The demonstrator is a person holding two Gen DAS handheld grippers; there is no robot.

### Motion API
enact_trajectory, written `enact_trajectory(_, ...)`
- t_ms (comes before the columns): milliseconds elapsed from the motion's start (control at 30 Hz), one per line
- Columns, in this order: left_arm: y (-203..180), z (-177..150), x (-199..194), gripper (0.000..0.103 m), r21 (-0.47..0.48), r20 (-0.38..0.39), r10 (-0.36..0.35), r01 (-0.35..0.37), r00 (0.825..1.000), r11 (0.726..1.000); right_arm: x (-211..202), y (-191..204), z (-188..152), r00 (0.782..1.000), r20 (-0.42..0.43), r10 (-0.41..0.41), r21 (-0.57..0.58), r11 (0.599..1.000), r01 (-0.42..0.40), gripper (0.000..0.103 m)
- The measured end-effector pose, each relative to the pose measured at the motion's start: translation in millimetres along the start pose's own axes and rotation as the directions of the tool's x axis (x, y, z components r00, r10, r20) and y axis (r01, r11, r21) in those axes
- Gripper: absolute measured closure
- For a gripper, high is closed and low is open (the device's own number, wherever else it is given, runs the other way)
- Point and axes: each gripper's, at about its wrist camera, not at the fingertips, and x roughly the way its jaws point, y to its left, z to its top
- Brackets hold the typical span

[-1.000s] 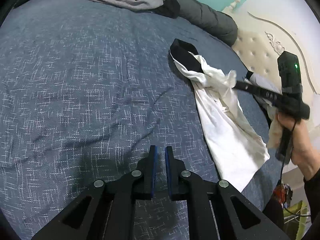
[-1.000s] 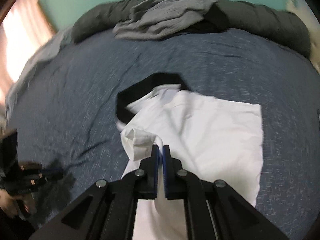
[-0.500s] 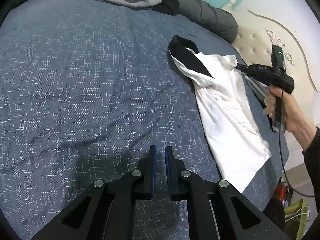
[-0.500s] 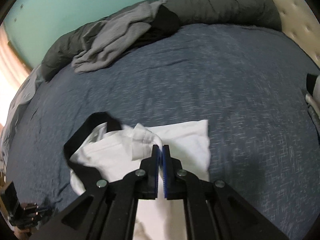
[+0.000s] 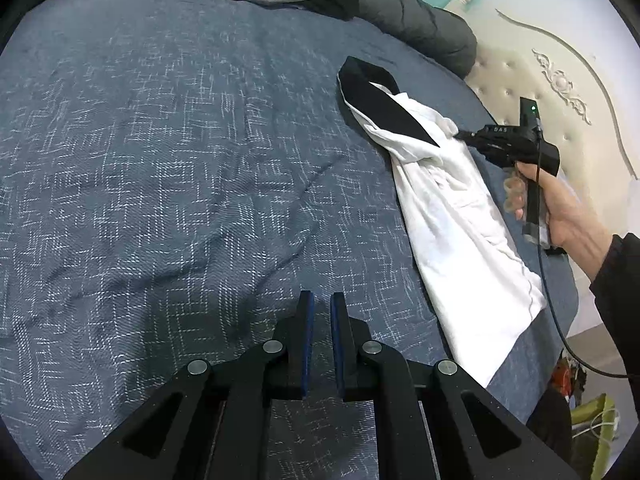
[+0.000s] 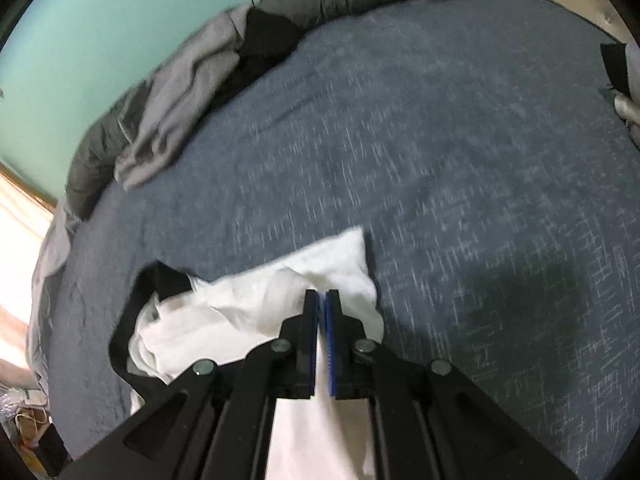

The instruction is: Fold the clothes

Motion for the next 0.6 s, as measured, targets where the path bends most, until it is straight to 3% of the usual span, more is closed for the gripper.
enact_trajectory(133, 0, -2, 0, 0.094, -0.003, -0.005, -0.002, 0.002, 1.0, 1.0, -5, 2, 4, 1.0, 0.01, 0.019, -0.038, 0.999, -0.019, 0.098)
enact_trajectory(400, -6, -1, 3, 0.094, -0.003, 0.0, 0.002, -0.002, 1.0, 1.0, 20, 19, 4, 0.998, -0.052, -0.039, -0.156, 0.987, 0.031, 0.094)
enact_trajectory(600, -3, 1, 2, 0.093, -0.008, 0.0, 0.004, -0.004, 1.0, 1.0, 31, 24, 1, 0.998, -0.057, -0.037, -0.216, 0.976, 0.024, 0.094)
